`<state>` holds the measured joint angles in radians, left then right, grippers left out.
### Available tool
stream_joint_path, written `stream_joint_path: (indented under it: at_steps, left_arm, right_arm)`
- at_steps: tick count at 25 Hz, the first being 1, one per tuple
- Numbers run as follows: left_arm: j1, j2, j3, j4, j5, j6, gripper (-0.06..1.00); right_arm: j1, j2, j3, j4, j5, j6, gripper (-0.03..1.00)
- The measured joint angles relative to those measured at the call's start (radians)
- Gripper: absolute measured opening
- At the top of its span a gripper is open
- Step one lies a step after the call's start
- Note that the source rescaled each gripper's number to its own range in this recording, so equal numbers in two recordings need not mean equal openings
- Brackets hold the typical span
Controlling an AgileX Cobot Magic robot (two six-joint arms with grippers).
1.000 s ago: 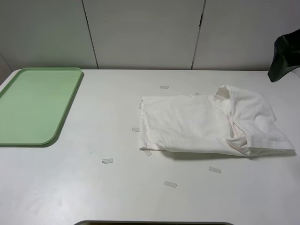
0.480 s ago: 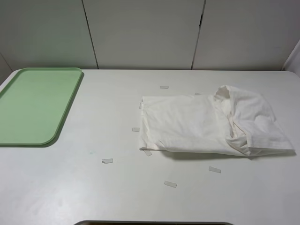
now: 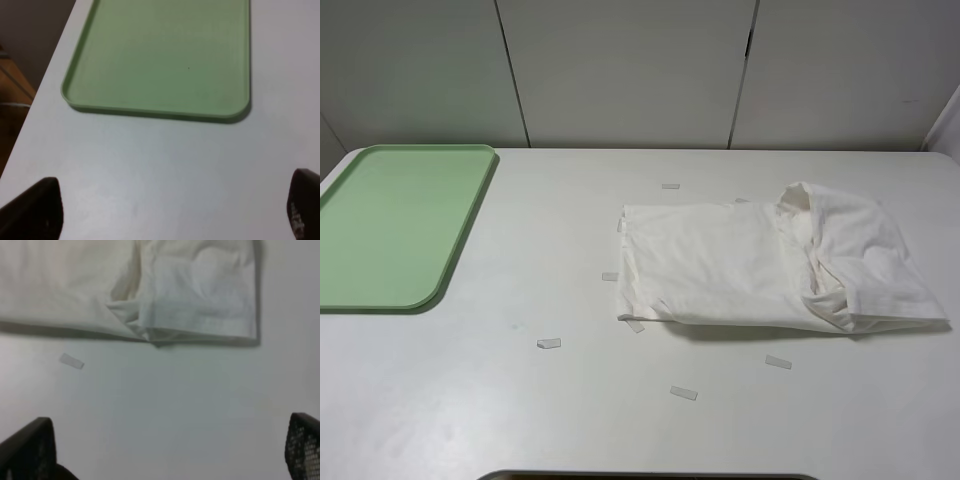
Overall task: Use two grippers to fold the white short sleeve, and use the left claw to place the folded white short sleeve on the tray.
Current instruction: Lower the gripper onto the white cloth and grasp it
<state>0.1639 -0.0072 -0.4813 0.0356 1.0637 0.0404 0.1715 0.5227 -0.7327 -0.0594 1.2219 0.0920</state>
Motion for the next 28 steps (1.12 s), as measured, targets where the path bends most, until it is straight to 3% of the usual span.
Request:
stream_joint_path:
  at_steps: [5, 12, 19, 28]
  left_arm:
    - [0.000, 0.000, 0.000, 0.000, 0.000, 0.001, 0.88]
    - [0.000, 0.000, 0.000, 0.000, 0.000, 0.001, 0.88]
    - [0.000, 0.000, 0.000, -0.001, 0.000, 0.001, 0.88]
    - [0.000, 0.000, 0.000, 0.000, 0.000, 0.001, 0.88]
  right_arm:
    - [-0.055, -0.102, 0.067, 0.000, 0.000, 0.000, 1.00]
    - [-0.169, -0.347, 0.194, 0.000, -0.104, 0.000, 1.00]
    - [-0.195, -0.525, 0.207, -0.004, -0.143, 0.000, 1.00]
    - [-0.195, -0.528, 0.233, -0.004, -0.187, 0.000, 1.00]
